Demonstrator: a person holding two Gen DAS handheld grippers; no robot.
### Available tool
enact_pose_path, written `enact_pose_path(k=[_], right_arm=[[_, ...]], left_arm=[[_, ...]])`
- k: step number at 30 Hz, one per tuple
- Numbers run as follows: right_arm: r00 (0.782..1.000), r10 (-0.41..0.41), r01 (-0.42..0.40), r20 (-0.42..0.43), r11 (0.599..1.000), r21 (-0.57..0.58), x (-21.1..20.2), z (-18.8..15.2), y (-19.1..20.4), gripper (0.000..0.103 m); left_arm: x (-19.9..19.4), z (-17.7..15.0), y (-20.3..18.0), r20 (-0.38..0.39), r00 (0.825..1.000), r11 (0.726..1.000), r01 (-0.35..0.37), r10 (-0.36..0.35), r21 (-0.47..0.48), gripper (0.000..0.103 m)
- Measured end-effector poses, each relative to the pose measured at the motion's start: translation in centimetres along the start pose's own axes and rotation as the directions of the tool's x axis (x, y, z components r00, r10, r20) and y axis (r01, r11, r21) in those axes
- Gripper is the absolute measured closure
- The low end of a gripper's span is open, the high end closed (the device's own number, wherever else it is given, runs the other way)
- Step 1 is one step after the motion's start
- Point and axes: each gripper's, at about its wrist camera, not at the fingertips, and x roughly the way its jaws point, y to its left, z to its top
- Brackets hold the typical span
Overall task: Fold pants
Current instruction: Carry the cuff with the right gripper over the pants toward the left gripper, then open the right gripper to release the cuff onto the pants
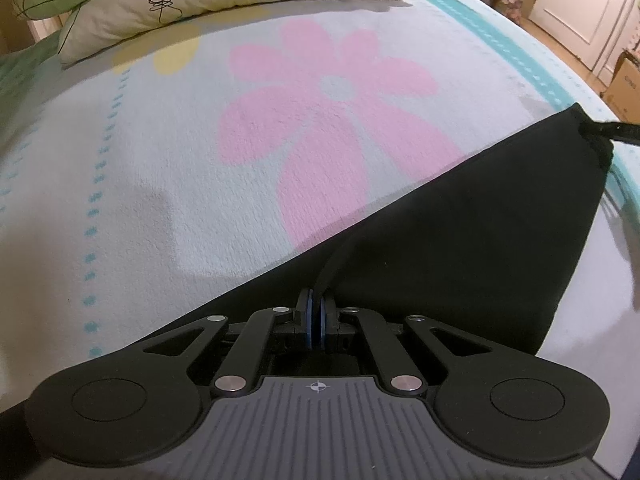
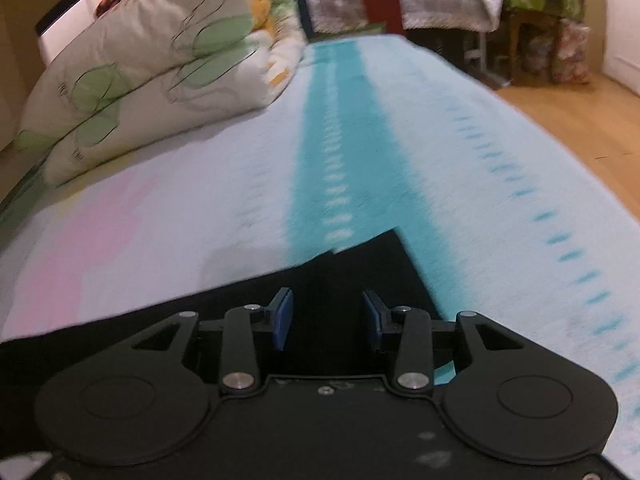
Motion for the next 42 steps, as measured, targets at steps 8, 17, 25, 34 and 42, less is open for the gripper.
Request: enact_pose_path(k=[8,17,25,34,42], right_arm=[[0.996,-0.066,0.068,0.055,0.997,-0.030,-1.2,1.1,0.6,0.096],[0.982,-0.191,0.191,-0.009,0.981,0.020,0.8,1.2,-0.6,0.078],[0.936,-0.331,0.332,0.117,0.943,0.014,-2.8,2.3,1.2,0.073],[0.994,0.082,-0.069,0.077,0.985,-0.161,-5.5,0.3,11.3,0.073],[0.932,0.346,-0.363,-0.108,0.882,-0.300,-2.0,-4.2,23.8,0.073]], left_arm=[[-1.7,1.3,-0.5,0.080,0.996,0.999,0.050,-0.049,-0.016,0.100],[0.9,1.9,-2.0,0.014,1.000,1.000,-0.017,0.017,-0.003,0.088],[-1.9,3.0,-2.2,0.043,0.998,0.997,-0.051,0.048,0.065,0.067],[0.4,4.0,-1.9,-0.124,0.991,0.990,0.063,-0.047,0.125,0.066],[-0.2,4.1,0.7,-0.131,0.986,0.992,0.110,-0.101,0.062,0.066]])
